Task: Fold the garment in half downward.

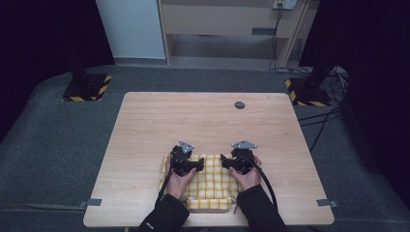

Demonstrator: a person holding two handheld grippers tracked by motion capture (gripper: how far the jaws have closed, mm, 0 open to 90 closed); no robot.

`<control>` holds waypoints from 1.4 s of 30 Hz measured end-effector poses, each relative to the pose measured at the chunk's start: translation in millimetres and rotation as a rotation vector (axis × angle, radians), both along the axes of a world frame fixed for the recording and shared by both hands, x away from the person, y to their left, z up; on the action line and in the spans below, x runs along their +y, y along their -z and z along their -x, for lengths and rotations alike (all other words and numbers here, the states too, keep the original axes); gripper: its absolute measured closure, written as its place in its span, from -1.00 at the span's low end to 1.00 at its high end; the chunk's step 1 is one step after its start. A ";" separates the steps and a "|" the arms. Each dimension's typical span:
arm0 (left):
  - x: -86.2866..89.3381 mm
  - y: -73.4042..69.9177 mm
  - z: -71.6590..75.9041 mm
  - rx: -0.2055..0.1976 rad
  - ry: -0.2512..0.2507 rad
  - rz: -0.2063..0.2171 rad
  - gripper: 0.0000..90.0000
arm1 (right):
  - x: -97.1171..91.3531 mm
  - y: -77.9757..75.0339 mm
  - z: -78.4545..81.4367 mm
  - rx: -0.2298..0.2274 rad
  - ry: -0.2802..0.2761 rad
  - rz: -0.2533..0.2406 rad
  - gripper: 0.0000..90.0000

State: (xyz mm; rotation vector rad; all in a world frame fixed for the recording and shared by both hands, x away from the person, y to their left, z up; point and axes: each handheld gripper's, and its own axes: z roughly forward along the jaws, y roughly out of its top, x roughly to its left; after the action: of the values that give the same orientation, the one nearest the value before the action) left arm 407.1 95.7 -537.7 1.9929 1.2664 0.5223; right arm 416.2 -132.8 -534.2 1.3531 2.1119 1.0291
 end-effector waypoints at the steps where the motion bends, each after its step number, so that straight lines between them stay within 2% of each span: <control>1: -0.2 0.0 -0.1 0.000 0.001 -0.001 -0.65 | -0.2 0.7 -0.3 -0.004 -0.003 0.000 -0.43; 4: 3.2 -4.6 2.4 0.005 0.001 0.034 -0.65 | -3.1 -0.9 -1.7 0.021 -0.003 -0.031 -0.45; 5: 4.8 -8.4 5.3 -0.006 0.005 0.043 -0.64 | -6.2 -3.8 -1.1 0.032 -0.002 -0.049 -0.45; 7: 8.7 -15.2 9.9 -0.030 0.007 0.044 -0.63 | -13.5 -10.3 2.6 0.024 0.002 -0.067 -0.43; 8: 11.0 -16.8 10.7 -0.033 0.004 0.041 -0.63 | -16.4 -12.5 4.6 0.022 0.001 -0.057 -0.43; 11: 16.8 -13.3 6.8 -0.017 -0.020 0.019 -0.64 | -21.3 -9.6 4.7 0.025 0.013 0.024 -0.43; 12: 17.6 -9.9 4.7 -0.013 -0.025 -0.002 -0.64 | -22.4 -6.5 3.2 0.037 0.022 0.033 -0.44; 13: 18.7 -6.4 2.6 -0.005 -0.023 0.003 -0.66 | -23.5 -2.9 1.2 0.048 0.024 0.040 -0.44; 15: 21.5 -2.8 -0.2 0.004 -0.024 0.032 -0.68 | -24.2 4.2 -1.8 0.057 0.021 0.037 -0.48; 19: 23.3 -5.6 0.7 -0.002 -0.019 0.037 -0.69 | -25.9 3.3 -2.2 0.066 0.016 0.016 -0.47; 21: 27.0 -13.8 5.5 -0.037 -0.020 0.042 -0.63 | -29.1 -2.7 -0.3 0.065 0.002 -0.006 -0.49; 22: 30.6 -18.7 8.3 -0.055 -0.021 0.060 -0.62 | -31.2 -6.5 0.9 0.063 -0.003 -0.022 -0.51; 25: 49.1 -34.2 18.5 -0.069 -0.023 0.173 -0.62 | -38.3 -18.7 5.3 0.047 -0.031 -0.069 -0.55; 28: 71.5 -44.9 30.9 -0.078 -0.026 0.232 -0.62 | -45.6 -29.7 10.5 0.044 -0.084 -0.129 -0.59; 30: 84.7 -48.4 38.2 -0.062 -0.022 0.242 -0.63 | -49.5 -36.7 15.1 0.047 -0.117 -0.162 -0.62; 33: 101.5 -49.6 49.7 -0.082 -0.022 0.271 -0.63 | -51.6 -43.2 19.7 0.046 -0.156 -0.178 -0.71; 35: 111.1 -48.4 55.9 -0.084 -0.034 0.274 -0.65 | -51.4 -46.6 24.4 0.039 -0.181 -0.176 -0.72; 39: 121.4 -47.3 62.2 -0.091 -0.037 0.242 -0.67 | -46.5 -50.1 33.7 0.025 -0.218 -0.165 -0.77; 42: 122.6 -46.6 67.5 -0.098 -0.010 0.232 -0.69 | -41.0 -52.3 41.3 0.028 -0.251 -0.157 -0.80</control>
State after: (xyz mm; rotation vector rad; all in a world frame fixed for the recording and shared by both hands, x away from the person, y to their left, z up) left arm 339.6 218.3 -491.1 1.7484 1.2193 0.4504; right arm 374.9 -173.8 -481.9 1.1978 2.3058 1.3066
